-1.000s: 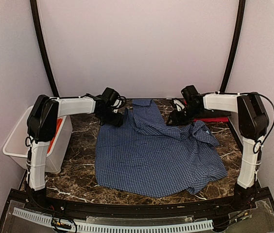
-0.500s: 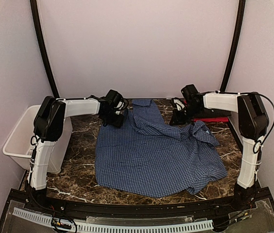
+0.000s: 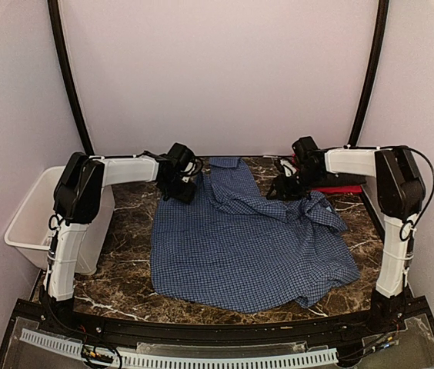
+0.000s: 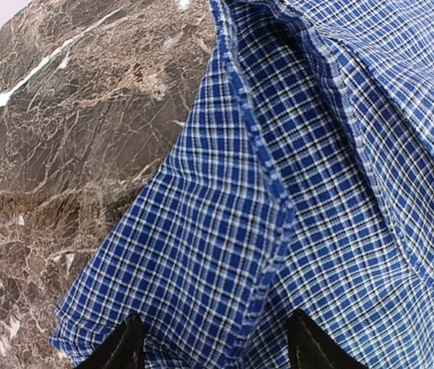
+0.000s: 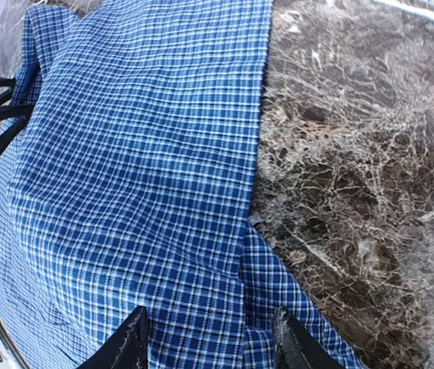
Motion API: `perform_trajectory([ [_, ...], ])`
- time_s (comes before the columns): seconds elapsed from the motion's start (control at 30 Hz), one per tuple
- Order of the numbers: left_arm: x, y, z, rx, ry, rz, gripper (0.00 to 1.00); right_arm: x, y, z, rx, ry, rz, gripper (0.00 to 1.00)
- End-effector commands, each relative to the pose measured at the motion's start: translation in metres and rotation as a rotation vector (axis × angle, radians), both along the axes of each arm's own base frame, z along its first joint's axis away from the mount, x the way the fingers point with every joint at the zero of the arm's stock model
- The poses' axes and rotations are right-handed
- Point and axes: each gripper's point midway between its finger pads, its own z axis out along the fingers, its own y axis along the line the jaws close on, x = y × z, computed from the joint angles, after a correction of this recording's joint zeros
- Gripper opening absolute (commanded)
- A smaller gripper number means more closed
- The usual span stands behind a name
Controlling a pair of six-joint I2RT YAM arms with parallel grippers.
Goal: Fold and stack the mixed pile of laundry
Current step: Smooth out the crumpled shirt at the center of the board.
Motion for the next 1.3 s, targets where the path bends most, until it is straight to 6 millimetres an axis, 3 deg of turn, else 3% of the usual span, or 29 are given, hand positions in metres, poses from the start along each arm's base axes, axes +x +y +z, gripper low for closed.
perform_trajectory([
  [0.0,0.001,-0.002,0.009,-0.002,-0.007,-0.002,0.62,-0.005,0.01,-0.019,0.073,0.072,0.021,0.51],
  [0.2,0.002,-0.001,0.011,0.003,-0.009,-0.001,0.61,-0.012,0.019,-0.024,0.135,0.122,0.045,0.5],
  [0.33,0.002,-0.002,0.012,0.001,-0.011,-0.001,0.56,-0.016,0.028,-0.001,0.217,0.107,0.073,0.26],
  [0.43,0.003,-0.002,0.014,-0.001,-0.013,-0.001,0.39,-0.014,0.033,0.027,0.26,0.055,0.09,0.02],
  [0.47,0.003,-0.001,0.014,0.001,-0.013,0.004,0.34,-0.013,0.034,0.035,0.267,0.035,0.092,0.0],
  [0.57,0.004,0.002,0.025,-0.001,-0.033,0.016,0.18,-0.009,0.032,0.056,0.269,-0.023,0.091,0.0],
  [0.77,0.007,0.012,0.054,0.006,-0.082,0.045,0.02,-0.003,0.022,0.088,0.221,-0.136,0.062,0.0],
  [0.9,0.008,0.03,0.079,0.031,-0.13,0.096,0.0,-0.001,0.012,0.109,0.181,-0.213,0.04,0.0],
  [1.1,0.002,0.061,0.121,0.039,-0.215,0.169,0.0,0.008,-0.018,0.147,0.102,-0.371,-0.053,0.0],
  [1.27,0.008,0.088,0.15,0.102,-0.301,0.234,0.0,0.032,-0.048,0.162,0.034,-0.467,-0.137,0.0],
])
